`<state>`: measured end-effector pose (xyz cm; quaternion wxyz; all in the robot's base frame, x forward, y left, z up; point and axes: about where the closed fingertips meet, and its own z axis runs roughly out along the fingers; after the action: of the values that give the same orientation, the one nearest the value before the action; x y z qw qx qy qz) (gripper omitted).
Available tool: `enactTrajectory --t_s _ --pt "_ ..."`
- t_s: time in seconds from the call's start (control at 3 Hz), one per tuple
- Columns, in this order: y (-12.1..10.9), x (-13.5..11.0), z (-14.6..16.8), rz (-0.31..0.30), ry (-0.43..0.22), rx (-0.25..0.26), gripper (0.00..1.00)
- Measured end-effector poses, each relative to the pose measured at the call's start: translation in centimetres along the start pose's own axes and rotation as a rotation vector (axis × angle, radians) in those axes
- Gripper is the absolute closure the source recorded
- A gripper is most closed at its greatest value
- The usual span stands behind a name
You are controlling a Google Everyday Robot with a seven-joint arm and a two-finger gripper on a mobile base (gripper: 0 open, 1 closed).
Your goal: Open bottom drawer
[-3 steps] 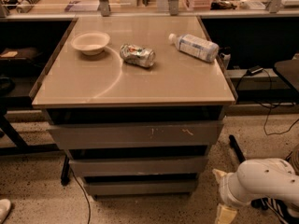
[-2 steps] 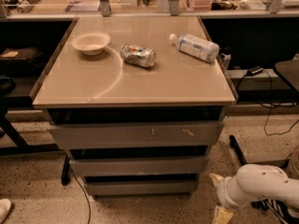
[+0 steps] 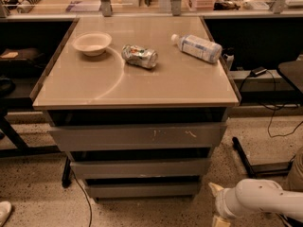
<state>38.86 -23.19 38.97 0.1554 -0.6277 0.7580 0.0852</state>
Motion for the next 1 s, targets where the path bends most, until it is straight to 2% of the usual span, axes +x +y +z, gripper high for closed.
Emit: enactTrajectory --t_s 0.33,0.67,1.0 --pt "-1.2 0.3 4.9 -0.004 -0.048 0.074 0.0" --pt "-3.5 -0.5 8.3 -0.05 -0.108 0.176 0.0" --pt "-6.2 -1.6 10.3 -0.103 -0.159 0.259 0.0"
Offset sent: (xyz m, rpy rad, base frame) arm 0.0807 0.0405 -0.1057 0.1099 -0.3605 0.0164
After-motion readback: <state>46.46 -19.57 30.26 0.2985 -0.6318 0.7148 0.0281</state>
